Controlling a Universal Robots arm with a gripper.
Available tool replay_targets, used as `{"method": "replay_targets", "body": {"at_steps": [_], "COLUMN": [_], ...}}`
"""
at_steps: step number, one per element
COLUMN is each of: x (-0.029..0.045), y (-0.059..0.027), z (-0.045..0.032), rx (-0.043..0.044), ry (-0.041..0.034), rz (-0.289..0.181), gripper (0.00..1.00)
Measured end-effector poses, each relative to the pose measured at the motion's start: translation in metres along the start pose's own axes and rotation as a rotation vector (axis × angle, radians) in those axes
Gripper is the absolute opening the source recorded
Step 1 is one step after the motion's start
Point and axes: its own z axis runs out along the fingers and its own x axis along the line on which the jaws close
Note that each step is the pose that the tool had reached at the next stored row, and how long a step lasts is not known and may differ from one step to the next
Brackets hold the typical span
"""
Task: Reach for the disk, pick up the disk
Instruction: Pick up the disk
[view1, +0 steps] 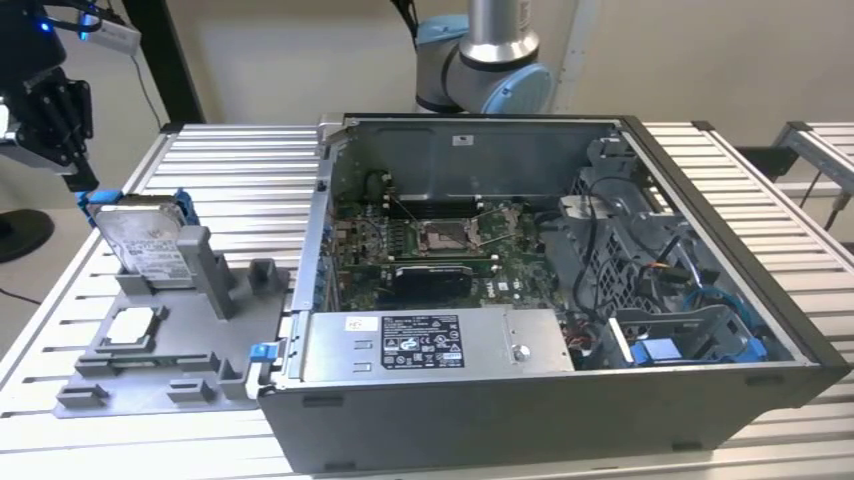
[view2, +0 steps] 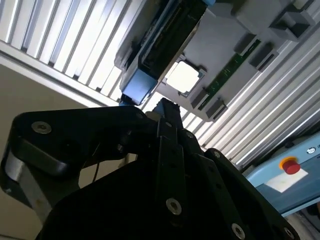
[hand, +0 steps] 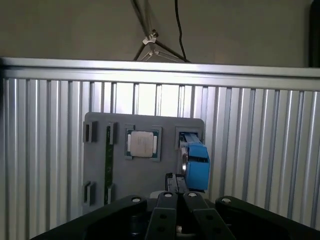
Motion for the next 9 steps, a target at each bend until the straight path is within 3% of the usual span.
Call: {"method": "replay_targets", "body": {"at_steps": [9], "x": [0.0000], "y": [0.0000], "z": [0.0000], "rx": [0.0000], "ry": [0.0000], "rz": [-0.001], "gripper": [1.00]}}
